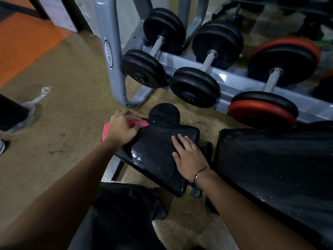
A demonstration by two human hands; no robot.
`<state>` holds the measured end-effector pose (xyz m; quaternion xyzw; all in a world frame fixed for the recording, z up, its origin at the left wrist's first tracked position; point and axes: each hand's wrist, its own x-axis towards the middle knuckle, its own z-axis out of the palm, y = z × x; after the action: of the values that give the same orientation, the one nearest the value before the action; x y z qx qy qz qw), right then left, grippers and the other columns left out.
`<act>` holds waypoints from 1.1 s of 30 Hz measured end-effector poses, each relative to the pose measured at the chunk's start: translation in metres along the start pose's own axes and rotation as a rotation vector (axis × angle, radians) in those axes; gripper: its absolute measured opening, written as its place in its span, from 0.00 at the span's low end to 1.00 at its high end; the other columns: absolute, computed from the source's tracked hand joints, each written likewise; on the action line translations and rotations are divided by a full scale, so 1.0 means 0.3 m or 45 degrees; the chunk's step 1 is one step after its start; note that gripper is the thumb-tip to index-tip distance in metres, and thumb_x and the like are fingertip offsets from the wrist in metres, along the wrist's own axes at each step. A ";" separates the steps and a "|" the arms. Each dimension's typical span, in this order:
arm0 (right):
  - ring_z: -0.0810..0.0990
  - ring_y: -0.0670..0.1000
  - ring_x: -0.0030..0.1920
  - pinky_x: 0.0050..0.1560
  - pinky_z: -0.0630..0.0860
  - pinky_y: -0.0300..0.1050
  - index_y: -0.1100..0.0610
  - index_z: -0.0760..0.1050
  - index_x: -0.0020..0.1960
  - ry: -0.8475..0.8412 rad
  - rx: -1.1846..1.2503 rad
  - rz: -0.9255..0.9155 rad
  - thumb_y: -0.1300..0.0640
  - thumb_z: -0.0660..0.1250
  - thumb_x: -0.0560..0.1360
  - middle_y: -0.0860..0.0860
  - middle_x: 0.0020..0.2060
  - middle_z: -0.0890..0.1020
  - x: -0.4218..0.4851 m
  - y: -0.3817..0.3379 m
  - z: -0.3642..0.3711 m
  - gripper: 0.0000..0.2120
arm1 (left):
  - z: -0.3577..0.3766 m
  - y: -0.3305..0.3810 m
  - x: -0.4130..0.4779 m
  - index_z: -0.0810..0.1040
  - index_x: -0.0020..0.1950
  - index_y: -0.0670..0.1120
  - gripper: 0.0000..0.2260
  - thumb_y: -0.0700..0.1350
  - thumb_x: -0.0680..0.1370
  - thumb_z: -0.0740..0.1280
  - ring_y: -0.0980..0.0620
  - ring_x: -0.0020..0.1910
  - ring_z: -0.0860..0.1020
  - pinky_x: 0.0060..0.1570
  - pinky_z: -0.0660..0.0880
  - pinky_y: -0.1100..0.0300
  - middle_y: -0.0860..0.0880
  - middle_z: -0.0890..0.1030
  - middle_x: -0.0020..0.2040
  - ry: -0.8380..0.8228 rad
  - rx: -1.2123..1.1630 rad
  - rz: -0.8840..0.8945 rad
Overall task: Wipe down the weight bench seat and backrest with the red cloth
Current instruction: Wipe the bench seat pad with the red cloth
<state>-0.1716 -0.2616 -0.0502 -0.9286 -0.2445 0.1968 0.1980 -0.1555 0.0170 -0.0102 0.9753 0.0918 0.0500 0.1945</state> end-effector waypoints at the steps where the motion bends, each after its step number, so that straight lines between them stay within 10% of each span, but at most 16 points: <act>1: 0.43 0.50 0.82 0.82 0.49 0.50 0.46 0.43 0.83 0.000 0.006 -0.003 0.47 0.48 0.86 0.46 0.83 0.47 0.002 0.000 0.000 0.27 | 0.016 0.013 0.007 0.85 0.54 0.59 0.07 0.52 0.78 0.70 0.49 0.53 0.70 0.51 0.65 0.53 0.55 0.78 0.53 0.041 0.035 -0.044; 33: 0.59 0.53 0.77 0.73 0.68 0.51 0.46 0.58 0.81 -0.132 -0.051 -0.135 0.55 0.61 0.83 0.48 0.78 0.58 -0.073 0.057 -0.072 0.28 | 0.005 -0.027 -0.108 0.84 0.56 0.59 0.10 0.59 0.79 0.67 0.51 0.53 0.71 0.54 0.72 0.50 0.57 0.76 0.50 -0.017 0.065 0.166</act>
<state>-0.1728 -0.2929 -0.0340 -0.9066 -0.3073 0.2289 0.1766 -0.1884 0.0173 -0.0167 0.9842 0.0279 0.0539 0.1666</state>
